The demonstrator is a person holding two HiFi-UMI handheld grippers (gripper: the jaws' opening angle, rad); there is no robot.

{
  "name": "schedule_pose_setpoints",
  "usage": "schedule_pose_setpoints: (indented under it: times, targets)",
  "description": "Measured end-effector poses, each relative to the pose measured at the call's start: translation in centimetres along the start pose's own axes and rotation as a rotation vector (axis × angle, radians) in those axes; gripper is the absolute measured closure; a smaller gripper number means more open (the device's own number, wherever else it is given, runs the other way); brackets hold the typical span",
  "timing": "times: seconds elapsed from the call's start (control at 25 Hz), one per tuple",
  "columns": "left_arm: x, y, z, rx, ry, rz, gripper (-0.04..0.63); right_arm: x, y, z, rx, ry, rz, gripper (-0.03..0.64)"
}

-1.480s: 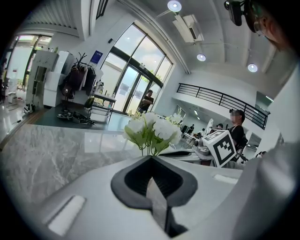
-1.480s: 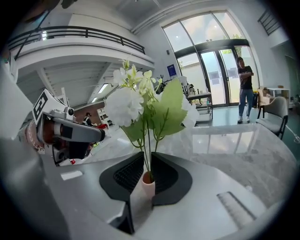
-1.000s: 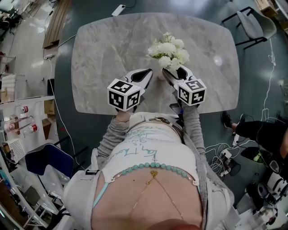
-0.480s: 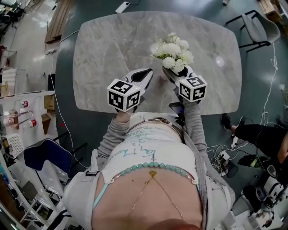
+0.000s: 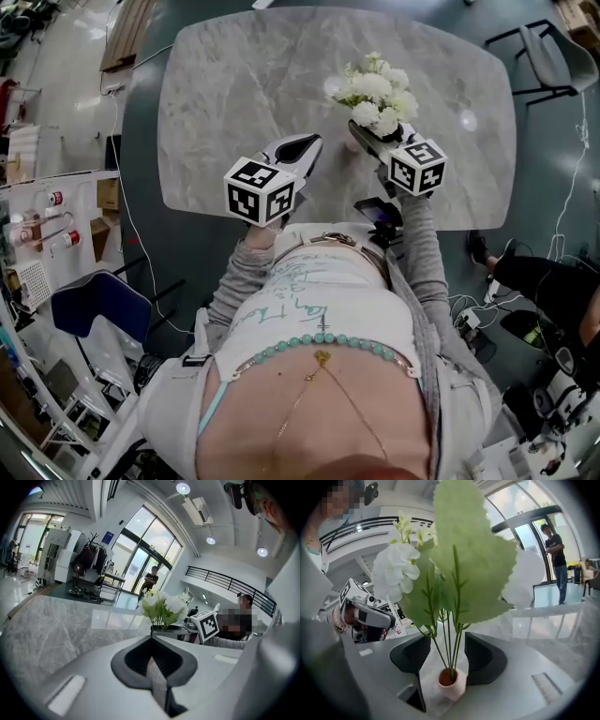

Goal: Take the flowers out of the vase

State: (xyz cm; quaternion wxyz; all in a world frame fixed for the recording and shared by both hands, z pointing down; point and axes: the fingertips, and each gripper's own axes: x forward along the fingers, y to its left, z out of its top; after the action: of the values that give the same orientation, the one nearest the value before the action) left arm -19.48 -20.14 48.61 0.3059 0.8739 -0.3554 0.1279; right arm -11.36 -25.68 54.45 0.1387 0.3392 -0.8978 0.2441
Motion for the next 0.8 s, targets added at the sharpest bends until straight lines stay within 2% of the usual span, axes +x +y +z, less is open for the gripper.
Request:
schedule_pose_setpoints:
  times: [0.32, 0.6, 0.8]
  targets:
    - [-0.5, -0.5, -0.7, -0.017, -0.004, 0.026, 0.594, 0.6, 0.1, -0.4, -0.01, -0.007, 0.031, 0.348]
    - [-0.9, -0.3, -1.4, -0.032, -0.004, 0.042, 0.594, 0.5, -1.1, 0.1, -0.011, -0.06, -0.024, 0.452]
    - [-1.0, -0.5, -1.2, -0.035, -0.014, 0.042, 0.594, 0.3, -1.0, 0.3, -0.033, -0.065, -0.028, 0.506]
